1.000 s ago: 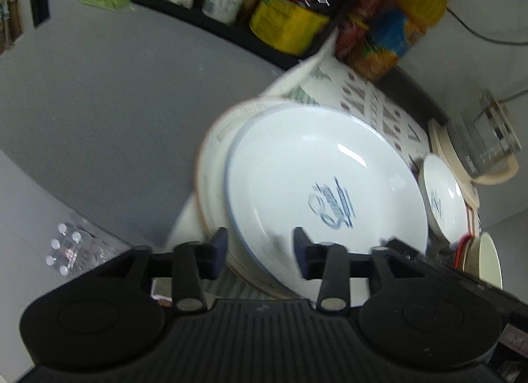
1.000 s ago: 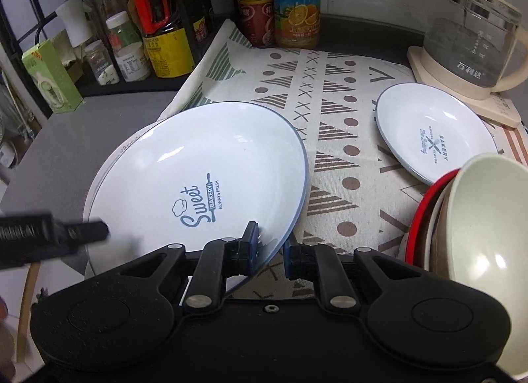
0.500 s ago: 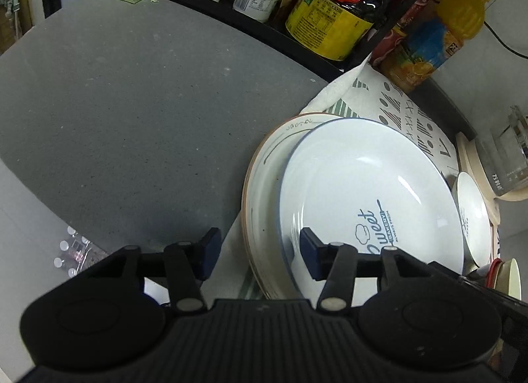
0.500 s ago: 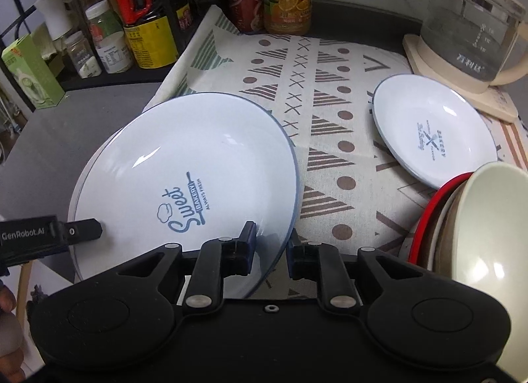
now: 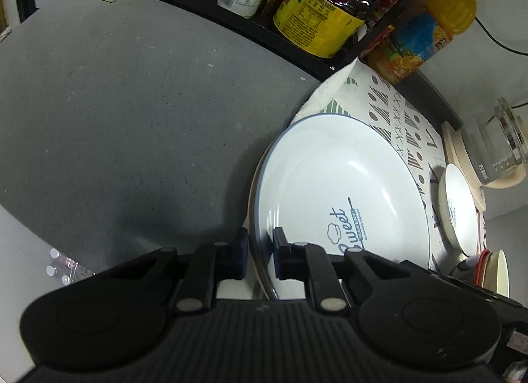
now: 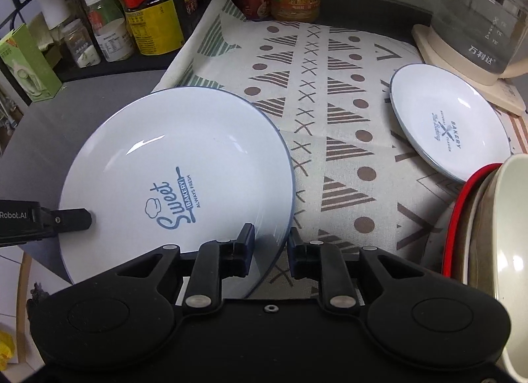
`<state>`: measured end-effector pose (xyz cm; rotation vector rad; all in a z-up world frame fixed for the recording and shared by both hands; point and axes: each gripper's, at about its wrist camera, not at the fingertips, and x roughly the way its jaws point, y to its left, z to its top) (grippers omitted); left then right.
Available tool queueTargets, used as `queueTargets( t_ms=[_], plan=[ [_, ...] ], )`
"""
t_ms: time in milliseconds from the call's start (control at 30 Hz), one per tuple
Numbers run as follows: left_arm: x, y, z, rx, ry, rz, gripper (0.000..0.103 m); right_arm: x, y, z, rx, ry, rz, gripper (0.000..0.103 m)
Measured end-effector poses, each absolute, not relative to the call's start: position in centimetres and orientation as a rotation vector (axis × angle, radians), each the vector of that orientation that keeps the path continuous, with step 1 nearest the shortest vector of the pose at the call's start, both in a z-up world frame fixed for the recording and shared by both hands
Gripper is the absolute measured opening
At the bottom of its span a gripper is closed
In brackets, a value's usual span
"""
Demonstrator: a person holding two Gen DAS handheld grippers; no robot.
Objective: Organize plates and bowls
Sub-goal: 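Lower the 'Sweet' plate onto the flower plate and open both grippers, then move both grippers to the white 'Bakery' plate rim and close them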
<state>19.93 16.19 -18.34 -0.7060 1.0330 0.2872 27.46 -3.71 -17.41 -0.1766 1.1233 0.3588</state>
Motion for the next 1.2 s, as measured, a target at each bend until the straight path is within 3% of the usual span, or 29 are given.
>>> queueTargets(
  t_ms=[267, 467, 533, 767, 1200],
  plan=[
    [22.0, 17.7, -17.1, -0.637, 1.109, 0.237, 0.021, 27.9, -4.2, -14.1, -0.108, 1.091, 0.344, 0.026],
    [24.3, 18.5, -15.2, -0.555, 1.102, 0.179, 0.052, 29.1, -5.1, -12.1, -0.016, 1.033, 0.273, 0.047],
    [25.2, 18.6, -14.6, -0.529, 1.094, 0.153, 0.06, 29.6, -5.8, -11.6, 0.01, 1.019, 0.237, 0.047],
    [28.1, 17.7, -13.0, -0.475, 1.079, 0.07, 0.075, 30.6, -8.7, -9.2, 0.074, 0.959, 0.133, 0.061],
    [33.1, 12.2, -11.4, -0.455, 1.04, -0.053, 0.077, 32.4, -16.1, -7.3, 0.202, 0.915, -0.017, 0.069]
  ],
)
